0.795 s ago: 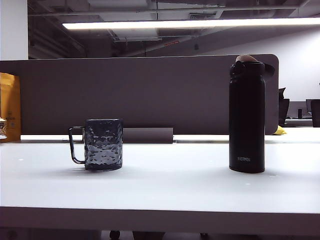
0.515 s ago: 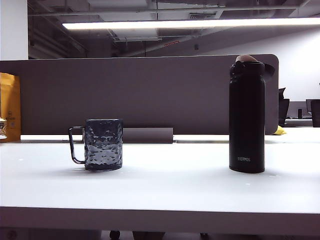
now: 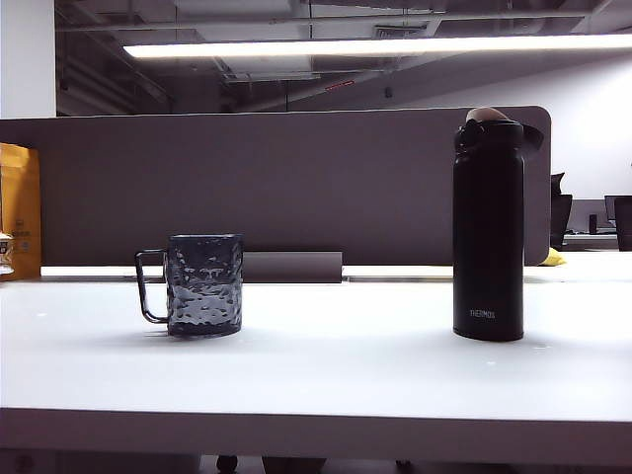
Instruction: Pick up the black thermos, pour some water into the cup, then place the black thermos back on the table.
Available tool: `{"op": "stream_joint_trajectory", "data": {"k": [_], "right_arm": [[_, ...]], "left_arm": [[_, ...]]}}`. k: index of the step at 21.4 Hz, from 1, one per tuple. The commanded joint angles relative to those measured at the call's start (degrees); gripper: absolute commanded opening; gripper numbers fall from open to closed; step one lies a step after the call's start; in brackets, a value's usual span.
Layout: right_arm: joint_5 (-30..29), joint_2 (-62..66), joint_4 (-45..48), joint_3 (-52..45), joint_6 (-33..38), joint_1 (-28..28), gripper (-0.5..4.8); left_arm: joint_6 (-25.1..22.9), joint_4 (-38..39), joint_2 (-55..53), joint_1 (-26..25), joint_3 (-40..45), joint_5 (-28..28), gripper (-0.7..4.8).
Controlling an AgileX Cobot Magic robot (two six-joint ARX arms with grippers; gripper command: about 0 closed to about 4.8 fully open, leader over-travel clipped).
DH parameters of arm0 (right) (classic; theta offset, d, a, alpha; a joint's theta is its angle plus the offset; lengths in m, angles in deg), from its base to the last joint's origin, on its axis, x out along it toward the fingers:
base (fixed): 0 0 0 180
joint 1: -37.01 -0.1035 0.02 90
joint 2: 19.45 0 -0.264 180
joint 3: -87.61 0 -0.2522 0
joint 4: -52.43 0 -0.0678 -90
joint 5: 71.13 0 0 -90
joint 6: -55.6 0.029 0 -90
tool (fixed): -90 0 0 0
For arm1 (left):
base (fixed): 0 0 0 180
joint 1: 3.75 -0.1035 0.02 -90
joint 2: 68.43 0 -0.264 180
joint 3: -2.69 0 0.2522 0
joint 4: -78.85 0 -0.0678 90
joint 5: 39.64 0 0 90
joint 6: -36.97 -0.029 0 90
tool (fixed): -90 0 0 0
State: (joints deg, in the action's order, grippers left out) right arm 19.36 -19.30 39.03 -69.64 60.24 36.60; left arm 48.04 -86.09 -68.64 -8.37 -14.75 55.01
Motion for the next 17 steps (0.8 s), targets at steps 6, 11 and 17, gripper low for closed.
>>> {"op": "stream_joint_trajectory", "data": {"k": [6,11,17], "right_arm": [[-6.1,3.9,-13.8,14.9,-6.4,-0.1,4.79],[-9.9,14.7,-13.1,26.7,-3.2,-0.1,4.79],[-12.6,28.6,-4.3,35.3,-3.1,-0.2,4.79]], "left_arm": [[5.9,-1.1,-0.6,0.0,-8.0,11.1,4.79],[8.5,-6.6,-9.6,0.0,-14.7,17.6,4.79],[8.4,-11.3,-25.8,0.0,-23.4,22.9,4.79]]}}
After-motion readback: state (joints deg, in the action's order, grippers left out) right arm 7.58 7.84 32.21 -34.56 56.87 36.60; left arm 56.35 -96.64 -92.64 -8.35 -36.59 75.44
